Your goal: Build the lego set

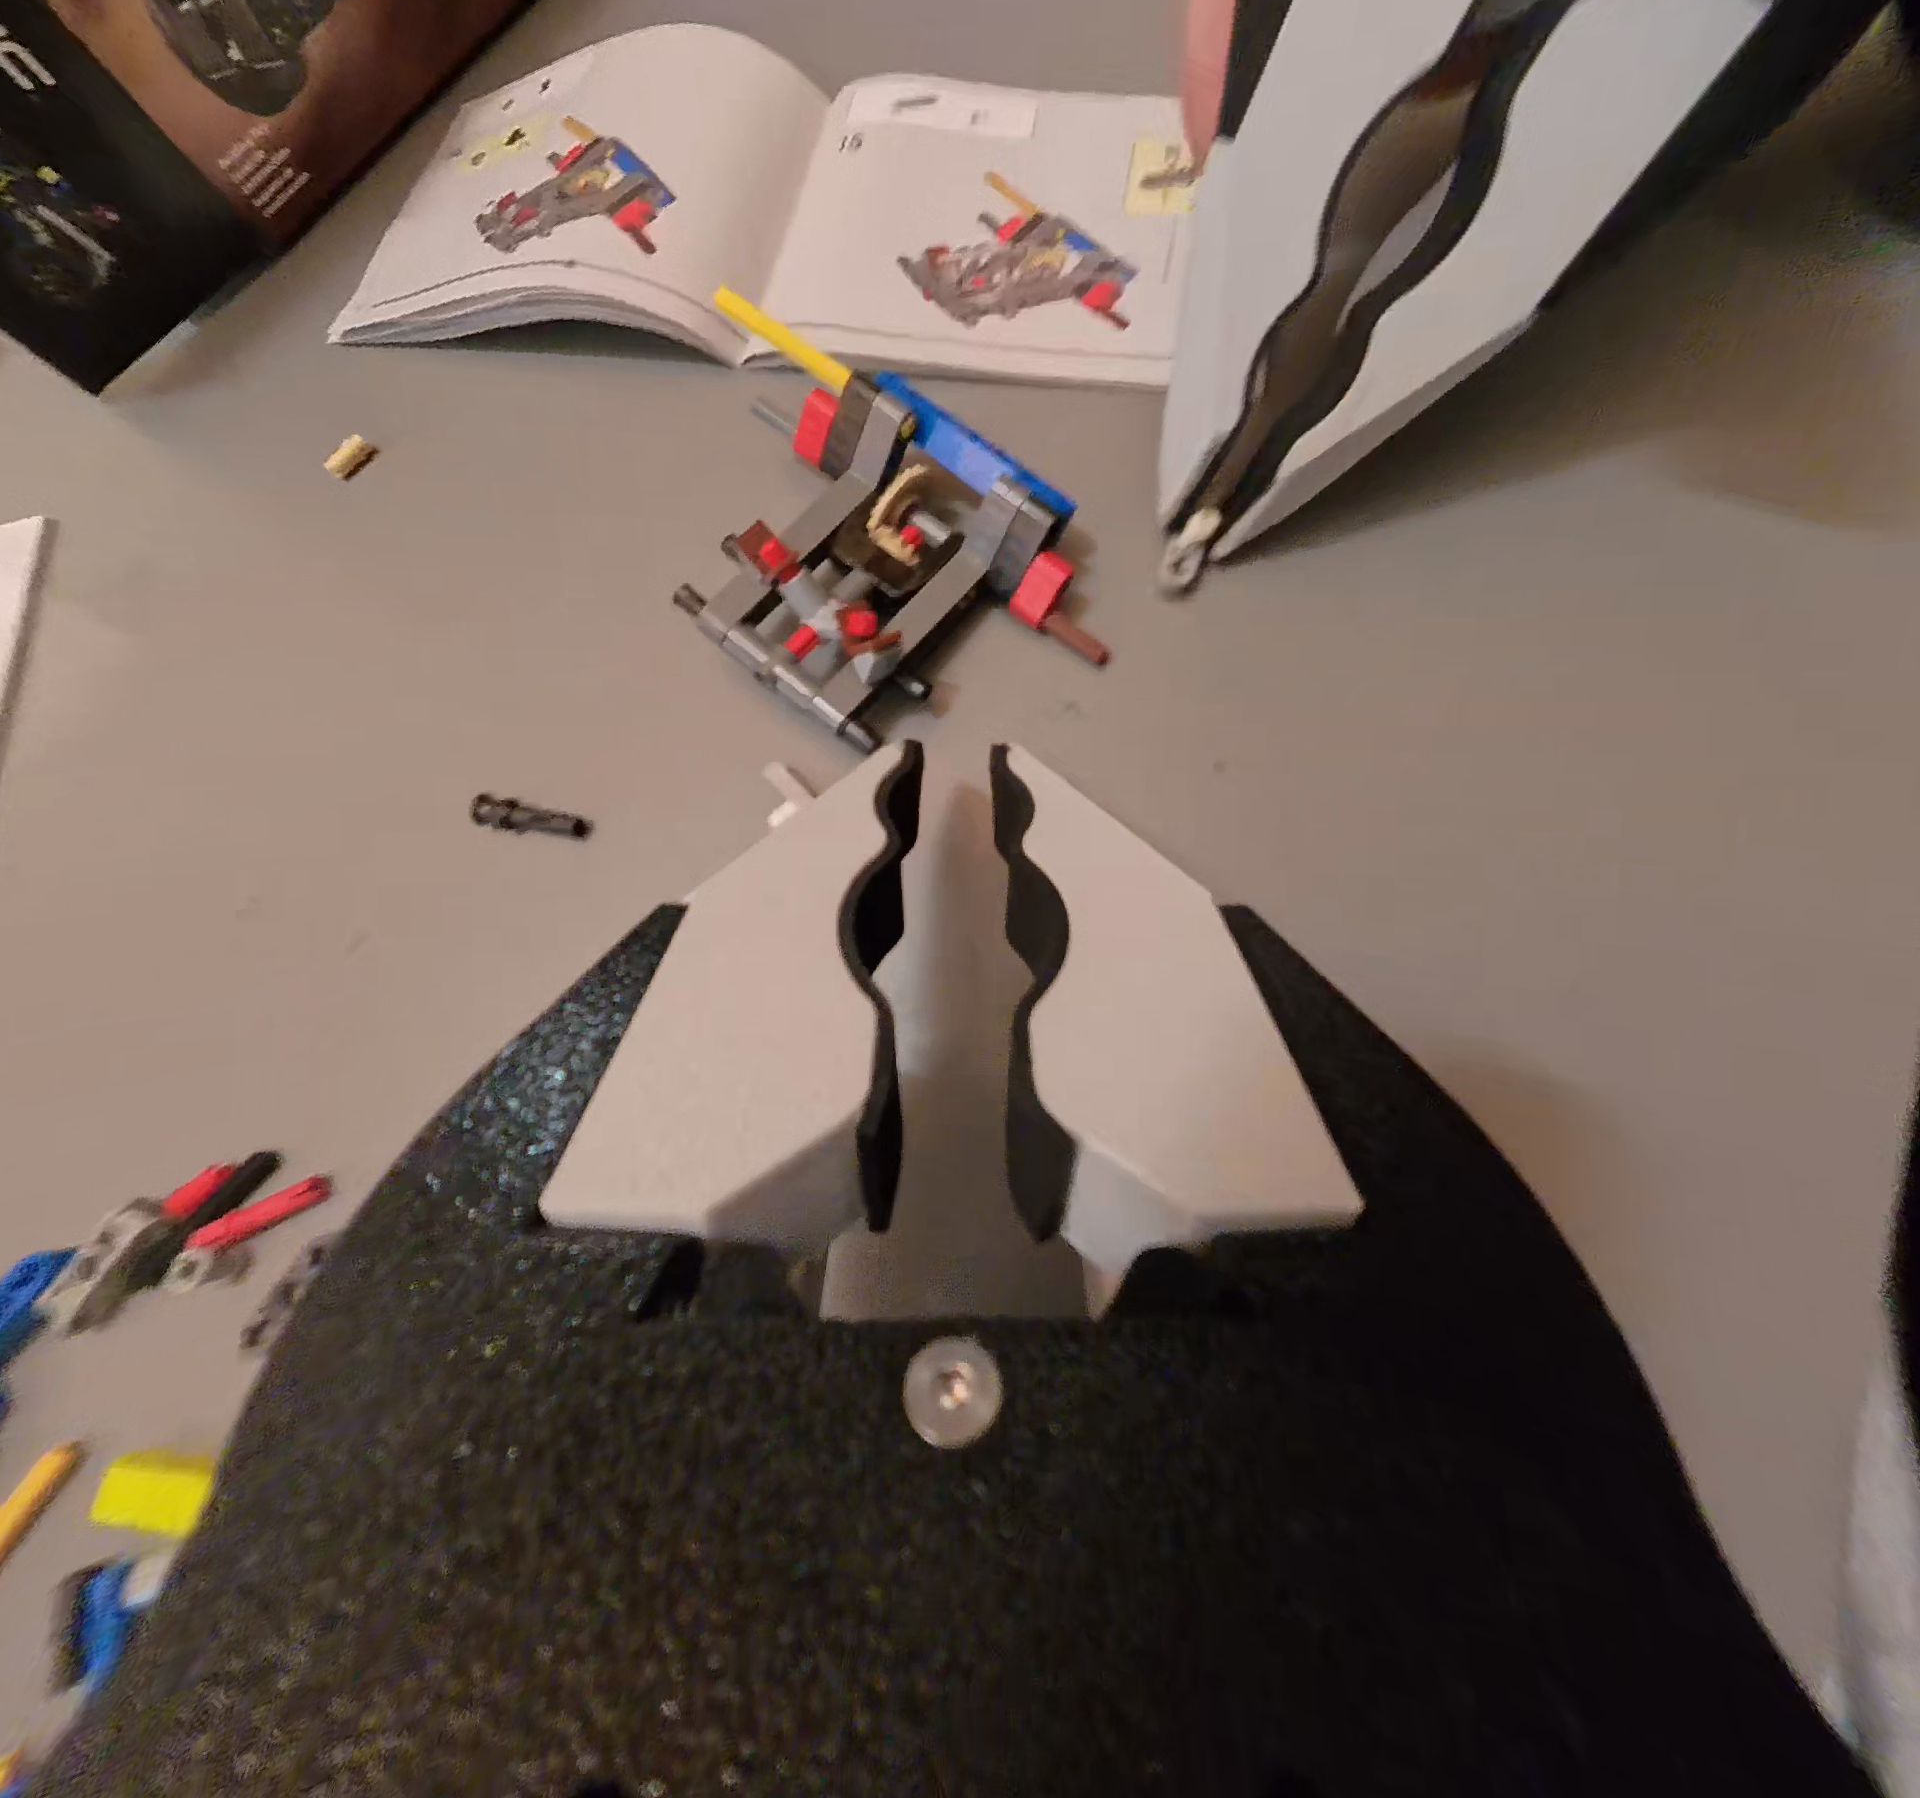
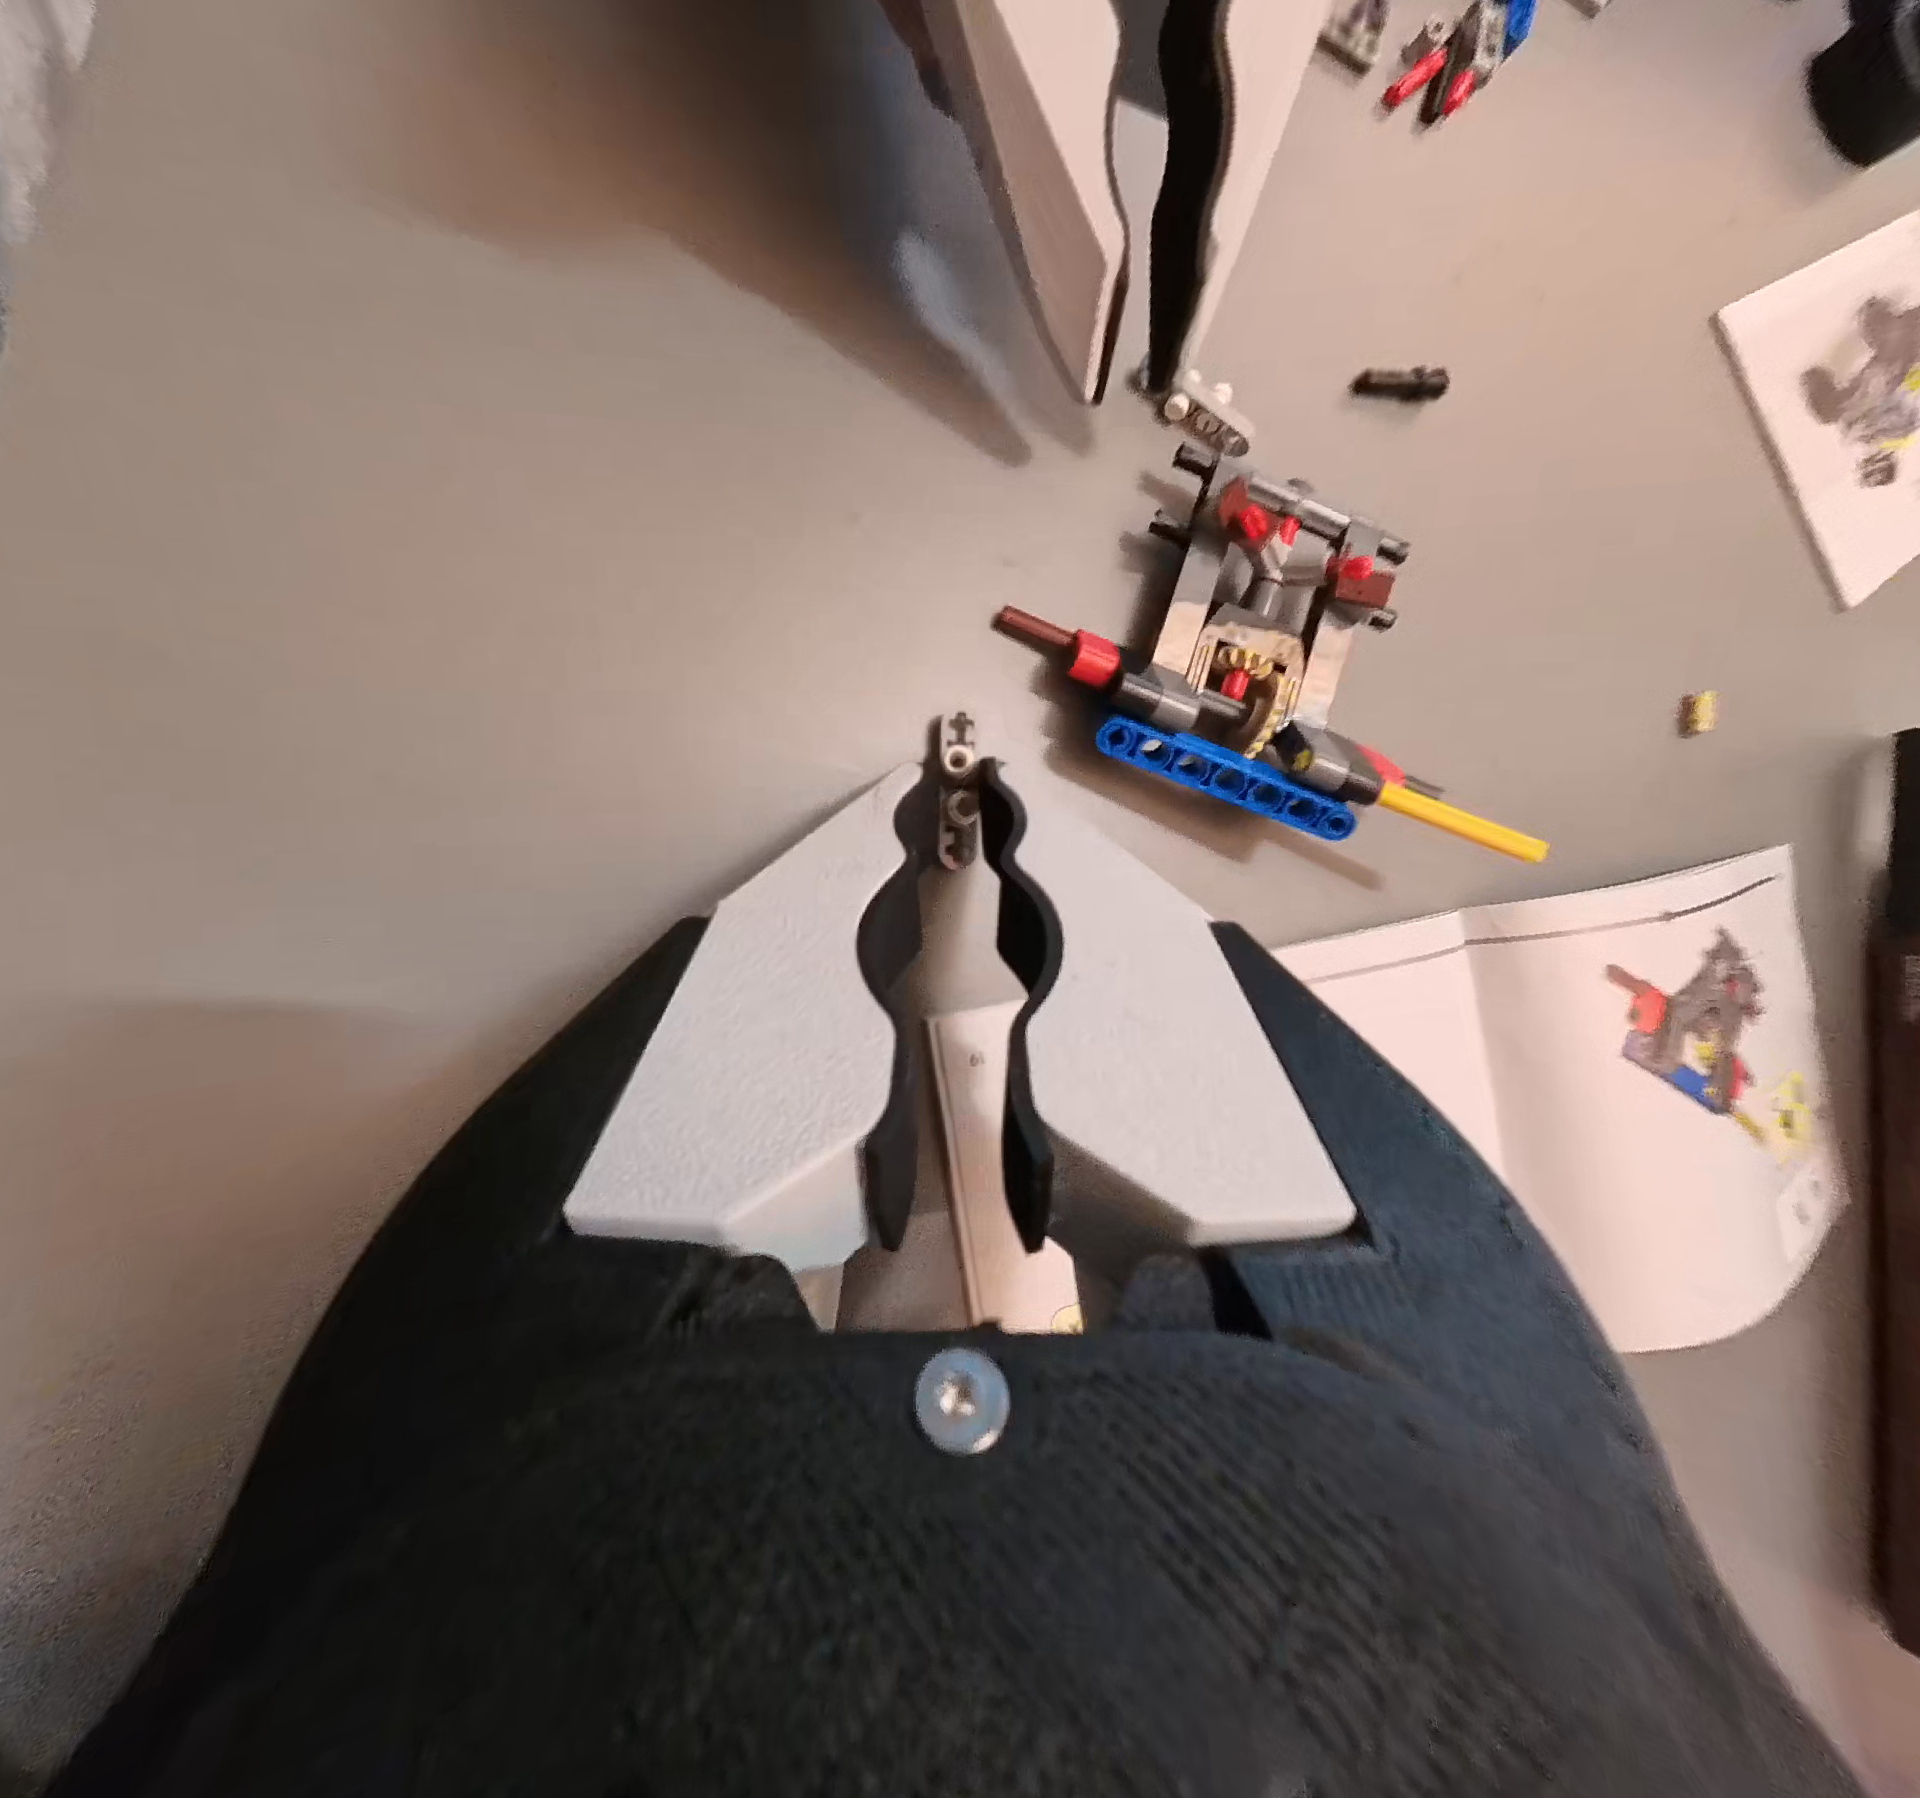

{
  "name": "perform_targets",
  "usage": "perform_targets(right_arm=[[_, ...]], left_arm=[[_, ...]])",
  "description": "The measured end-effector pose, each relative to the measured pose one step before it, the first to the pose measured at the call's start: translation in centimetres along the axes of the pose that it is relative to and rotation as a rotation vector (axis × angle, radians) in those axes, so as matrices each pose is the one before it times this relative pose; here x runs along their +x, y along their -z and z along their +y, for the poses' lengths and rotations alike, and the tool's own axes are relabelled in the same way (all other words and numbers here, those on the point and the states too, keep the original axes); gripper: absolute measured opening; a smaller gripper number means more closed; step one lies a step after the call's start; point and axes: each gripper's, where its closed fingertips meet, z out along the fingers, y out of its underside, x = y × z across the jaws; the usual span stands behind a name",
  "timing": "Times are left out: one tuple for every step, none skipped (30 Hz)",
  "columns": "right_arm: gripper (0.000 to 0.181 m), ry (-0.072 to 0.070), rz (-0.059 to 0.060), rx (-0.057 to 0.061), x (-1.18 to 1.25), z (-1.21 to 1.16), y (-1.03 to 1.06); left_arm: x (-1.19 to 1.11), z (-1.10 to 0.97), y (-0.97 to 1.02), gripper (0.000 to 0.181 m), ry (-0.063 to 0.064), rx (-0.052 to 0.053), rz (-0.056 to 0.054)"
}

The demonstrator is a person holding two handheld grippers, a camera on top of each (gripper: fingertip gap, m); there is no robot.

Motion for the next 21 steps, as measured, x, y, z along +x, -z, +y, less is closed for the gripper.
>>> perform_targets(right_arm=[[0.005,0.0215,0.0307,0.0113,0.185,-0.324,-0.029],[0.005,0.0228,0.0448,0.0196,0.412,-0.489,0.035],[0.005,0.0299,0.0493,0.0278,0.445,-0.626,0.089],[0.005,0.0294,0.0442,0.0328,0.371,-0.723,0.104],[0.005,0.0226,0.0441,0.0316,0.397,-0.704,0.101],[0.005,0.0159,0.0482,0.0242,0.5,-0.568,0.075],[0.005,0.022,0.0412,0.0154,0.409,-0.404,0.043],[0.005,0.0342,0.0393,0.0104,0.338,-0.34,0.025],[0.005,0.0381,0.0376,0.004,0.319,-0.239,0.037],[0.005,0.0286,0.0263,-0.0021,0.217,-0.149,0.025],[0.005,0.0148,0.016,0.0025,0.118,-0.184,0.023],[0.005,0.0059,0.0122,0.0128,0.063,-0.306,0.034],[0.004,0.0023,0.0096,0.0177,0.021,-0.341,0.021],[0.004,0.003,0.0071,0.0112,0.013,-0.233,-0.005],[0.004,0.0058,0.0039,0.0052,-0.017,-0.153,-0.012],[0.004,0.0059,-0.0011,0.0012,-0.054,-0.098,-0.025],[0.004,0.0022,-0.0082,-0.0031,-0.136,-0.018,-0.054],[0.004,-0.0001,-0.0074,-0.0026,-0.116,0.017,-0.041],[0.004,-0.0006,-0.002,0.0021,-0.047,-0.046,-0.012],[0.004,-0.0044,-0.0124,0.0008,-0.183,-0.017,-0.002],[0.004,-0.0083,-0.0154,-0.0024,-0.197,0.026,-0.007]], left_arm=[[0.391,-0.418,0.061,0.012,0.0248,0.0243,0.0289],[0.414,-0.431,0.052,0.013,0.029,0.024,0.0327],[0.3,-0.398,0.018,0.014,0.0321,0.0218,0.0283],[0.22,-0.36,0.012,0.015,0.0326,0.0208,0.025],[0.243,-0.325,-0.022,0.016,0.0337,0.0198,0.0276],[0.356,-0.3,-0.038,0.018,0.0348,0.0186,0.0345],[0.461,-0.285,-0.021,0.02,0.0336,0.0173,0.0401],[0.396,-0.235,0.009,0.021,0.0303,0.0149,0.0336],[0.271,-0.194,0.044,0.021,0.023,0.0129,0.0226],[0.219,-0.187,0.073,0.021,0.0147,0.0132,0.0173],[0.198,-0.205,0.075,0.018,0.0103,0.0139,0.0123],[0.096,-0.206,0.083,0.016,0.0067,0.0132,0.004],[0.072,-0.188,0.068,0.015,0.0018,0.0116,0.0004],[0.046,-0.137,0.048,0.014,0.0008,0.0076,0.0],[-0.019,-0.026,0.011,0.013,0.0035,0.0009,-0.0034],[-0.019,0.032,-0.021,0.013,0.0035,-0.0031,-0.0024],[0.065,0.018,-0.038,0.013,0.0027,-0.0007,0.0023],[0.022,-0.008,-0.037,0.012,0.0046,0.0031,0.0002],[0.001,-0.008,-0.023,0.009,0.0056,0.0043,-0.001],[0.1,-0.008,-0.021,0.005,0.0061,0.0045,0.0076],[0.135,0.044,-0.024,0.004,0.01,0.0015,0.0106]])
